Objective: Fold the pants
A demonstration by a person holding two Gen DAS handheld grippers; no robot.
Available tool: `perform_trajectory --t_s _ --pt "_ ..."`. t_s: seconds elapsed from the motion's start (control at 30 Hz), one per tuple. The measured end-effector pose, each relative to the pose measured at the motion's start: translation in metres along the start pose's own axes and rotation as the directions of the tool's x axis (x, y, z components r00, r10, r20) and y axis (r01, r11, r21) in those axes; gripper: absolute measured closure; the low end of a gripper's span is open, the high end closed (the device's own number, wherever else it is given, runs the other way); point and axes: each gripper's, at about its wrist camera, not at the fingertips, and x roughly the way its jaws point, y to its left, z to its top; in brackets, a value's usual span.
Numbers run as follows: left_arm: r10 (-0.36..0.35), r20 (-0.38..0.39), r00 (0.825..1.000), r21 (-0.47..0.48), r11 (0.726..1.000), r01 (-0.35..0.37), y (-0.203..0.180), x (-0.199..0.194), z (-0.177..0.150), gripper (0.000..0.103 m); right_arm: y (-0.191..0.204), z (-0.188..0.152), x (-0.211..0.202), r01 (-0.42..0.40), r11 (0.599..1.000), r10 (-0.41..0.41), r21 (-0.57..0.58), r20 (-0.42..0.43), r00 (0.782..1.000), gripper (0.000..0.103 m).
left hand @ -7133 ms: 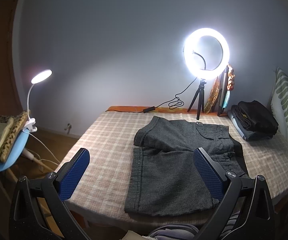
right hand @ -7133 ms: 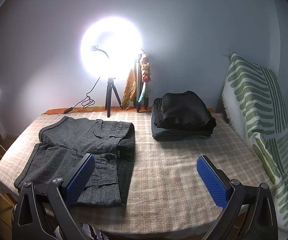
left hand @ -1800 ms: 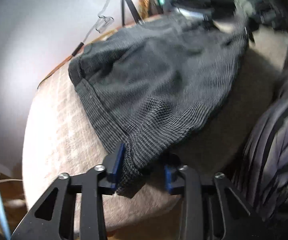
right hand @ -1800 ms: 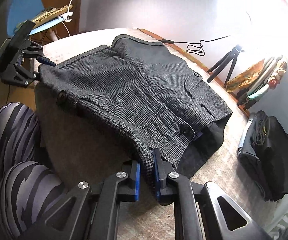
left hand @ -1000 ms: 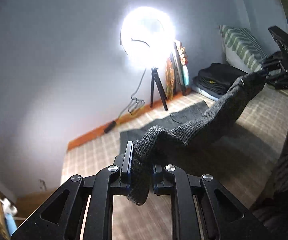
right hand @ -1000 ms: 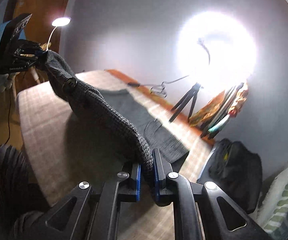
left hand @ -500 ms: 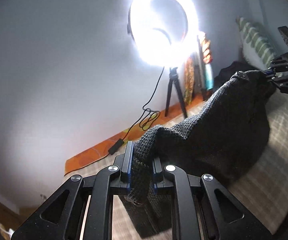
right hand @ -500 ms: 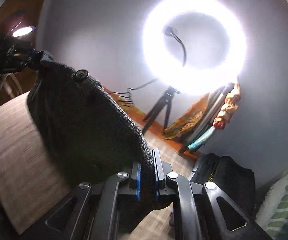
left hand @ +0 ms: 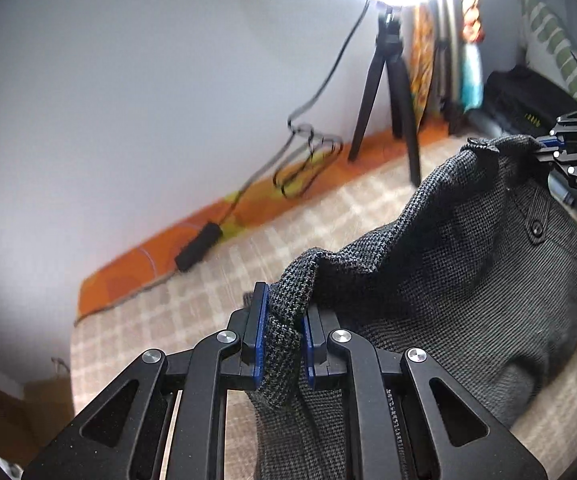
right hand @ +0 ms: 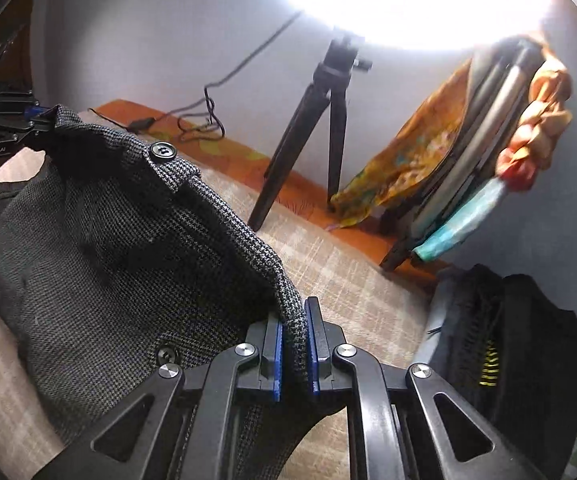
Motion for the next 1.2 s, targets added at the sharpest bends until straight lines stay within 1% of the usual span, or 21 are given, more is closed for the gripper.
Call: perform_trajectory --t_s 0.13,0.2,0.23,0.27,0.3,0.37,0.43,0.47,0.5,0.53,0.57,0.63,0.67,0.7,0.73,0.8,0.93,1.0,1.07,1.13,1.2 --pt "-0.001 -0.058 0.998 -0.007 1.000 0.000 -0.002 0.028 -0.004 0.089 0.005 -0.001 0.030 0.008 1.000 -0.008 -0.004 -0.058 0.998 0.096" --pt "0.010 -0.072 0.997 -0.022 1.000 -0.012 -0.004 0.039 0.002 0.083 0.002 0.001 0.039 0.003 1.000 -0.002 0.013 -0.076 0.997 0.096" --pt "0.008 -0.080 0.997 -0.036 0.999 -0.011 -0.002 0.041 0.002 0.078 -0.001 0.002 0.043 -0.002 0.999 0.005 0.033 -0.086 0.996 0.096" --pt "0.007 -0.094 0.996 -0.055 0.998 -0.012 0.001 0.046 0.004 0.070 -0.004 0.002 0.047 -0.009 0.998 0.014 0.055 -0.099 0.995 0.096" --pt "0.020 -0.104 0.994 -0.075 0.997 -0.028 0.005 0.049 0.005 0.065 -0.007 0.003 0.051 -0.012 0.998 0.019 0.067 -0.106 0.994 0.095" --pt "0.047 -0.102 0.994 -0.095 0.994 -0.057 0.010 0.048 0.006 0.049 -0.008 0.004 0.056 -0.006 0.998 0.015 0.067 -0.121 0.993 0.094" --pt "0.062 -0.101 0.993 -0.112 0.991 -0.073 0.015 0.045 0.007 0.042 -0.011 0.006 0.061 -0.003 0.997 0.014 0.078 -0.137 0.990 0.088" --pt "0.084 -0.104 0.991 -0.131 0.987 -0.097 0.021 0.042 0.007 0.042 -0.012 0.006 0.062 -0.002 0.996 0.014 0.087 -0.141 0.990 0.088" --pt "0.101 -0.110 0.989 -0.147 0.982 -0.116 0.026 0.040 0.006 0.042 -0.012 0.007 0.061 -0.005 0.996 0.018 0.091 -0.139 0.990 0.084" --pt "0.108 -0.113 0.988 -0.163 0.979 -0.126 0.031 0.036 0.004 0.042 -0.012 0.007 0.060 0.003 0.996 0.009 0.089 -0.137 0.991 0.076" --pt "0.110 -0.108 0.988 -0.180 0.975 -0.128 0.037 0.030 0.001 0.042 -0.012 0.007 0.058 0.028 0.996 -0.016 0.086 -0.136 0.991 0.070" --pt "0.110 -0.099 0.989 -0.207 0.970 -0.128 0.046 0.018 -0.005 0.042 -0.014 0.006 0.052 0.049 0.994 -0.037 0.093 -0.127 0.991 0.050" --pt "0.104 -0.091 0.990 -0.223 0.967 -0.122 0.051 0.011 -0.011 0.042 -0.016 0.004 0.046 0.049 0.993 -0.037 0.104 -0.116 0.993 0.046" --pt "0.095 -0.087 0.992 -0.237 0.965 -0.113 0.055 0.004 -0.016 0.042 -0.018 0.003 0.040 0.052 0.992 -0.040 0.111 -0.108 0.993 0.037" --pt "0.084 -0.087 0.993 -0.255 0.961 -0.104 0.059 -0.002 -0.023 0.042 -0.020 0.000 0.031 0.063 0.991 -0.051 0.118 -0.099 0.994 0.032" --pt "0.045 -0.079 0.996 -0.305 0.950 -0.067 0.067 -0.017 -0.039 0.042 -0.026 -0.008 0.014 0.063 0.987 -0.050 0.150 -0.086 0.995 0.031" --pt "-0.051 -0.063 0.997 -0.426 0.905 0.019 0.074 -0.044 -0.074 0.038 -0.036 -0.039 -0.026 -0.006 0.962 0.019 0.273 -0.045 0.999 0.018" --pt "-0.084 -0.051 0.995 -0.457 0.888 0.051 0.071 -0.055 -0.091 0.036 -0.037 -0.060 -0.044 -0.038 0.942 0.055 0.334 -0.041 0.998 0.018" --pt "-0.135 -0.039 0.990 -0.484 0.869 0.099 0.065 -0.056 -0.105 0.031 -0.035 -0.083 -0.058 -0.102 0.913 0.120 0.395 -0.022 0.993 0.017" --pt "-0.181 -0.044 0.982 -0.505 0.853 0.134 0.058 -0.053 -0.115 0.029 -0.033 -0.106 -0.067 -0.148 0.876 0.172 0.458 -0.009 0.985 0.013" --pt "-0.187 -0.057 0.981 -0.503 0.854 0.133 0.052 -0.051 -0.122 0.029 -0.029 -0.117 -0.065 -0.180 0.852 0.215 0.492 -0.015 0.977 0.012"
